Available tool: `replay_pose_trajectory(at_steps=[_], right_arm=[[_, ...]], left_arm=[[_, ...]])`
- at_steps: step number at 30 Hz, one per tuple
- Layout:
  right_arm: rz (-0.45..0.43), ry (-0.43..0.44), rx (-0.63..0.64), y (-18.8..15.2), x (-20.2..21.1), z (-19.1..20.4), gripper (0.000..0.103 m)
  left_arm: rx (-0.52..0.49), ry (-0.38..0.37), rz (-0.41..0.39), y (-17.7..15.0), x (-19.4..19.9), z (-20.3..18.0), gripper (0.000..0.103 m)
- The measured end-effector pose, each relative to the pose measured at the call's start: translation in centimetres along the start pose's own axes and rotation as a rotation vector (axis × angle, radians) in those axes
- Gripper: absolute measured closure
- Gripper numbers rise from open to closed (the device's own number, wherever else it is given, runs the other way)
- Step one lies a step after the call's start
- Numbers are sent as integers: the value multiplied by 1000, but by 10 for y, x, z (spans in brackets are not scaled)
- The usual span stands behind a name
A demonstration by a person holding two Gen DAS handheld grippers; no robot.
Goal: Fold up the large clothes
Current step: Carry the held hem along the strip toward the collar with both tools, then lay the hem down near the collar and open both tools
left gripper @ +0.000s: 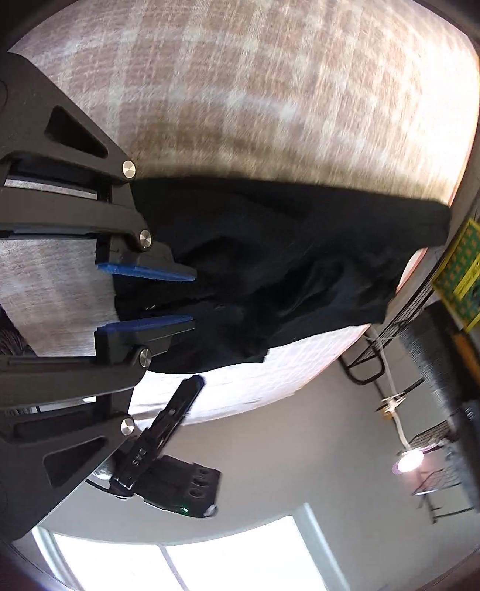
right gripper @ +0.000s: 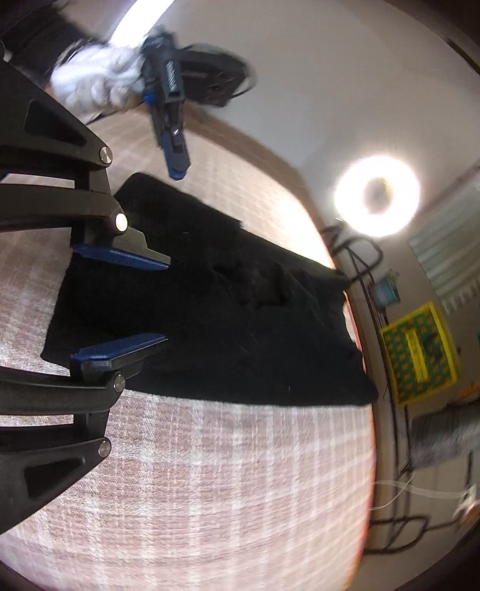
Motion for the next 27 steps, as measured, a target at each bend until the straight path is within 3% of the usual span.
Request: replay_pose_trajectory(at_steps=[1, 5, 10, 12, 13, 14, 17, 19, 24, 27], right_arm=[[-4, -31, 26, 1, -1, 3, 64], [-30, -132, 86, 11, -4, 3, 44], [-32, -181, 79, 26, -19, -13, 44], [-11, -147, 81, 27, -30, -11, 56], [8, -128, 95, 27, -37, -9, 77], [15, -144, 107, 27, -42, -10, 83], [43, -221, 87, 27, -56, -25, 84], [38, -197, 56, 27, -56, -30, 85], [54, -189, 38, 33, -43, -25, 74], [30, -129, 55, 46, -25, -14, 70]], left_arm=[[-10, 10, 1, -1, -1, -1, 85], [-59, 73, -26, 9, -6, -5, 85], [-61, 76, -26, 20, -22, 6, 85], [-71, 82, -8, 22, -35, 9, 85], [-79, 110, -3, 23, -42, 13, 85], [-90, 154, -7, 25, -48, 18, 85], [-108, 211, -14, 29, -58, 30, 93], [-111, 206, -12, 31, -59, 30, 93], [-151, 209, -26, 37, -52, 22, 93], [-198, 194, -56, 52, -40, 12, 93]])
Point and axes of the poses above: each gripper's, at about its wrist camera, not at the fingertips, and x roughly against the way its jaws point, z to its left, y to its top, the point moved 6 cm from there along -x, roughly the way its jaws point
